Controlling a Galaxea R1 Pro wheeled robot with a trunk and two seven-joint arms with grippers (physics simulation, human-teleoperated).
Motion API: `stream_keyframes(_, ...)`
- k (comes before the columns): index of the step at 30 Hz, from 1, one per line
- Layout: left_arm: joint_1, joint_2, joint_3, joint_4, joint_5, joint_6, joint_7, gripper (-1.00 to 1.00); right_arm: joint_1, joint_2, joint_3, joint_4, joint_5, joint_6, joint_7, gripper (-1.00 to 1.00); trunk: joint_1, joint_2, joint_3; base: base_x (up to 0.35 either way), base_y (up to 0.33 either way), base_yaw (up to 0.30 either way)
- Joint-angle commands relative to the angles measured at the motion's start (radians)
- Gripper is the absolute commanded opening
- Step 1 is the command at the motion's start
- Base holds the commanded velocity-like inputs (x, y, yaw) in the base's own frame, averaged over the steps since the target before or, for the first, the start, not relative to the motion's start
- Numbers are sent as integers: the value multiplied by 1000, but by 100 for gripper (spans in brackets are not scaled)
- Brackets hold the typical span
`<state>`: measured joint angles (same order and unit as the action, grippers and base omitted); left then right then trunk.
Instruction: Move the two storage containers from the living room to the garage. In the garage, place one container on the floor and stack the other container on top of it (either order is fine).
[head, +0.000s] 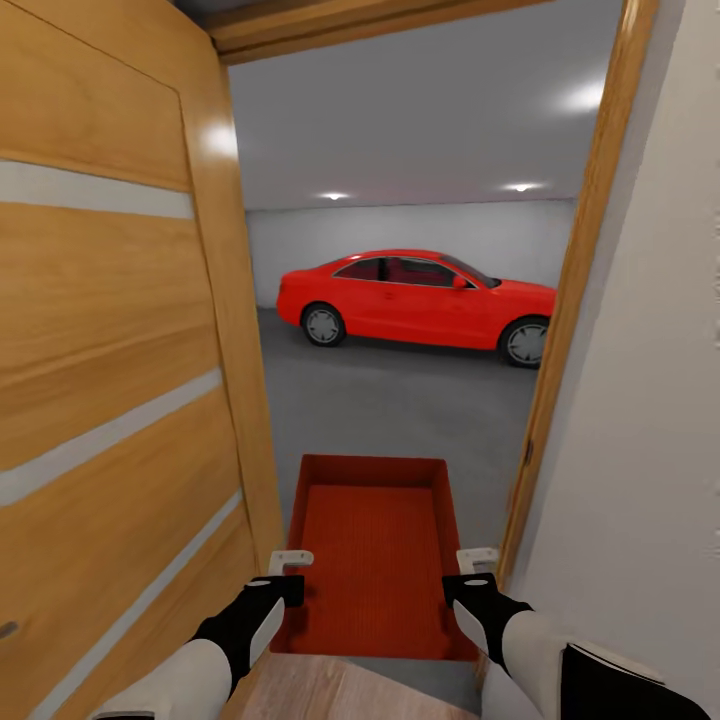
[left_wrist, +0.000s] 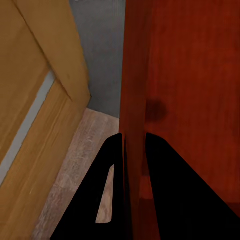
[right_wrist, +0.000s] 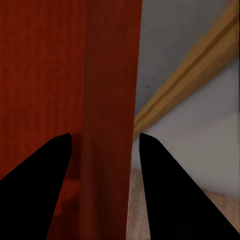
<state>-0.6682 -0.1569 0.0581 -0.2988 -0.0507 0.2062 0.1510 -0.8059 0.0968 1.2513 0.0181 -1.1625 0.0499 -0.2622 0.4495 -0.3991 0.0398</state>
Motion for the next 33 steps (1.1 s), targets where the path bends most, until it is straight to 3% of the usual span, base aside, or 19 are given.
stream_keyframes(1, 1, 7, -7, 20, 2, 5, 1, -100, -1, -6, -20, -1, 7, -8, -2, -100, 1, -1, 0, 62, 56, -241)
stream_keyframes(15, 1, 7, -7, 20, 2, 5, 2, -100, -1, -6, -20, -1, 7, -8, -2, -100, 1, -1, 0, 7, 7, -255)
stream_keyframes(33, 1, 7, -7, 20, 2, 6, 1, -100, -1, -6, -21, -1, 7, -8, -2, -100, 1, -1, 0, 139, 219, -23)
